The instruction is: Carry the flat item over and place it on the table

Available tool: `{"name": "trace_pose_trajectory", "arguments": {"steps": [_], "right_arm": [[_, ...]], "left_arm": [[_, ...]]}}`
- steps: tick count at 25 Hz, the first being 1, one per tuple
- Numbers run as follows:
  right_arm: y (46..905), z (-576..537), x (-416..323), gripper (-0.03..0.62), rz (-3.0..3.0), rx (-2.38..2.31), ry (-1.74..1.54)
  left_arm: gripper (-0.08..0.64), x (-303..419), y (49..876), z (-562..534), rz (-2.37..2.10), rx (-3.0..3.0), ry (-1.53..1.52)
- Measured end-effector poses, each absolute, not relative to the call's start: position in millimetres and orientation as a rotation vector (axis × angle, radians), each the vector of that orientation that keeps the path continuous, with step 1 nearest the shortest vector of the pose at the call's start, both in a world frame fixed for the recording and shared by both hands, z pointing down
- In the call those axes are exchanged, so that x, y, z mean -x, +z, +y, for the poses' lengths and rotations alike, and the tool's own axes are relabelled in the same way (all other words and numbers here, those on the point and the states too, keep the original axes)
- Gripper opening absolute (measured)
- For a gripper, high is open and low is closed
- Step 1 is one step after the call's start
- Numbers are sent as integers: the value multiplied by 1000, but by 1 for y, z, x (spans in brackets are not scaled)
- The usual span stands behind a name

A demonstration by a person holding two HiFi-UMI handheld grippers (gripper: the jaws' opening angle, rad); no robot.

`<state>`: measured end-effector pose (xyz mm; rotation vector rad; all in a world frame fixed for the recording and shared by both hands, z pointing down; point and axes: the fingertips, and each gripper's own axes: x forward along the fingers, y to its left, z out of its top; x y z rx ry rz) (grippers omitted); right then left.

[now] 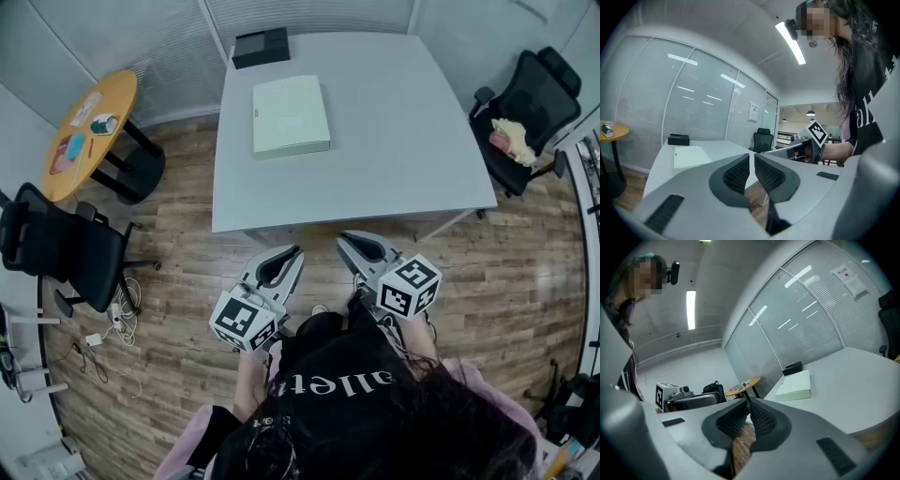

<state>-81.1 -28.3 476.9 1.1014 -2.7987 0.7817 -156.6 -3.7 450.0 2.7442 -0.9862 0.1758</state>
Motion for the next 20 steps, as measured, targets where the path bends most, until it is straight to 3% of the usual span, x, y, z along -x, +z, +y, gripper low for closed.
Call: {"name": "trace_pose_trajectory", "arguments": {"steps": [20], "right_arm": [[472,-20,108,35,-2804,-1079,759]], "left_arm": [[52,178,442,12,-1001,-2766,153]]}}
